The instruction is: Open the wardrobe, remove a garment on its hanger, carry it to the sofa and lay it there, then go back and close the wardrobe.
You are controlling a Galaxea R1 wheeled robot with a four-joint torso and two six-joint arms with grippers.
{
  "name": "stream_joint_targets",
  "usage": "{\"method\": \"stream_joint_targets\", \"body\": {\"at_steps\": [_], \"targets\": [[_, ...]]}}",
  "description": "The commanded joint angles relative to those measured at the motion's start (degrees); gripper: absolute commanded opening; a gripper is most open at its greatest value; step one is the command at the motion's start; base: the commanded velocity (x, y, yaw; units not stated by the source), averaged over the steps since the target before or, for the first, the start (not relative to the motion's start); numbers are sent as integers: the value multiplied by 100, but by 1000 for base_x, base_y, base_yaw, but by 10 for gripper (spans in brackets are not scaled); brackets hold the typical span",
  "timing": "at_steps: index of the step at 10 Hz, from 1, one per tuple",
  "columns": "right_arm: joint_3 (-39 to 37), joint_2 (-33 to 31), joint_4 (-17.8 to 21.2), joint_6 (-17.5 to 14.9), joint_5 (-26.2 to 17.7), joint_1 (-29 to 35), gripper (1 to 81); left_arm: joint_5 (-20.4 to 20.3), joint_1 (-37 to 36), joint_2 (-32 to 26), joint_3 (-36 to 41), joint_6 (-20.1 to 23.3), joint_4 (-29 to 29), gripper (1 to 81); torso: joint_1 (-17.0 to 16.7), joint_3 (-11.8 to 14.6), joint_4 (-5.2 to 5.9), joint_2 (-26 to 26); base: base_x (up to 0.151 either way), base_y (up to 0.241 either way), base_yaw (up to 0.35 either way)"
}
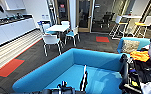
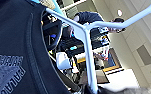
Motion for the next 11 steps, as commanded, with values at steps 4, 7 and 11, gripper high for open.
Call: {"method": "stream_joint_targets", "body": {"at_steps": [4,7,11], "targets": [[39,-28,-67,-12,-288,16,811,-534,-2347,-80,-547,-961,9,10,0,-539,0,0,0,0,0],[48,-19,-67,-12,-297,60,811,-525,-2830,288,-1040,-1330,9,10,-4,-321,0,-2,0,0,0],[57,-10,-49,-12,-305,86,811,-499,-3024,1264,-2288,-1568,1,10,5,-488,33,5,0,0,0]]}}
